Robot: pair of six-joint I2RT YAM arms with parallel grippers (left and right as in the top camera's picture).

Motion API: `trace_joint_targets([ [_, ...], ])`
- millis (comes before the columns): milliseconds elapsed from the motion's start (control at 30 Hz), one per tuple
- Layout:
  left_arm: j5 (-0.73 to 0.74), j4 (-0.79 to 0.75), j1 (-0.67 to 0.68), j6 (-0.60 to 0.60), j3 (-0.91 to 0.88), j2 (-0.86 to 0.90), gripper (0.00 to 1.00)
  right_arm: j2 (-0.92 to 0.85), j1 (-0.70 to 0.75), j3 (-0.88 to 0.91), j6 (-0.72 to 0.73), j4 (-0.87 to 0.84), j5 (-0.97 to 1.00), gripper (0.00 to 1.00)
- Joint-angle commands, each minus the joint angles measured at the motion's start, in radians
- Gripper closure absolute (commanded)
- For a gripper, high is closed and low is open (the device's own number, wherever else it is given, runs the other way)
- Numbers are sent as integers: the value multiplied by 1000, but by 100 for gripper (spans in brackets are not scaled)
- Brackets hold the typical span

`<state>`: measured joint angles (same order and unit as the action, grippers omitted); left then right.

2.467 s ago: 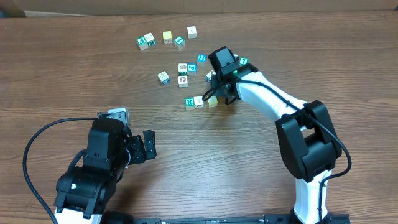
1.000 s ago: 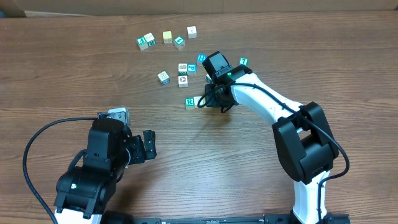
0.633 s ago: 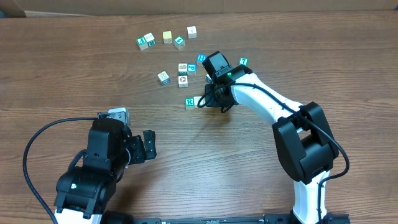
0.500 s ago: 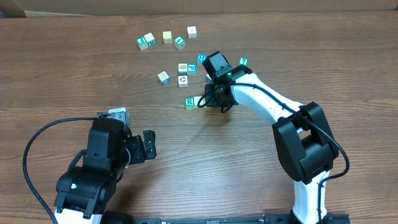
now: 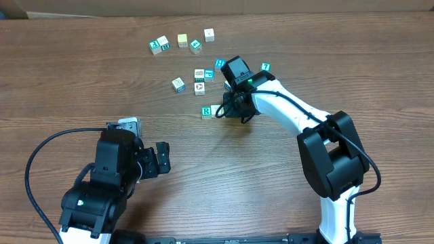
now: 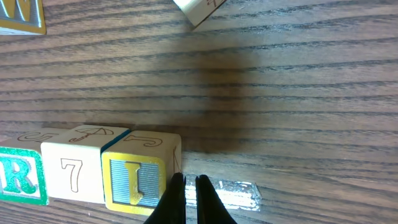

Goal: Form a horizontal line
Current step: 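Raise the right gripper and move to the green 7 block upper right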

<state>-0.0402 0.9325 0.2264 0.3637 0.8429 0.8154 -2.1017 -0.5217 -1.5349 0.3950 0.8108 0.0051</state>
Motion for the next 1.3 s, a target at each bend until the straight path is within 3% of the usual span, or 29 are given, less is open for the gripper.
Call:
trace_joint_targets([
  [0, 8, 0, -5, 10, -5, -4, 1, 14, -1, 8, -4, -2, 32, 96],
  [433, 8, 0, -5, 10, -5, -4, 0, 16, 60, -149, -64, 4, 105, 96],
  [767, 8, 0, -5, 10, -5, -4, 0, 24, 216, -346, -86, 164, 60, 96],
  [800, 8, 0, -5, 10, -5, -4, 0, 24, 235, -346, -86, 157, 22, 80],
  [867, 8, 0, -5, 10, -5, -4, 1, 24, 263, -342, -86, 134, -32, 27],
  [933, 8, 0, -5, 10, -5, -4, 0, 20, 283, -335, -90, 92, -64, 11],
  [1067, 8, 0, -5, 10, -5, -4, 0, 1, 287, -335, -169, 6, -63, 7],
  [1267, 8, 0, -5, 10, -5, -4, 0, -72, 293, -335, -187, -82, -29, 14],
])
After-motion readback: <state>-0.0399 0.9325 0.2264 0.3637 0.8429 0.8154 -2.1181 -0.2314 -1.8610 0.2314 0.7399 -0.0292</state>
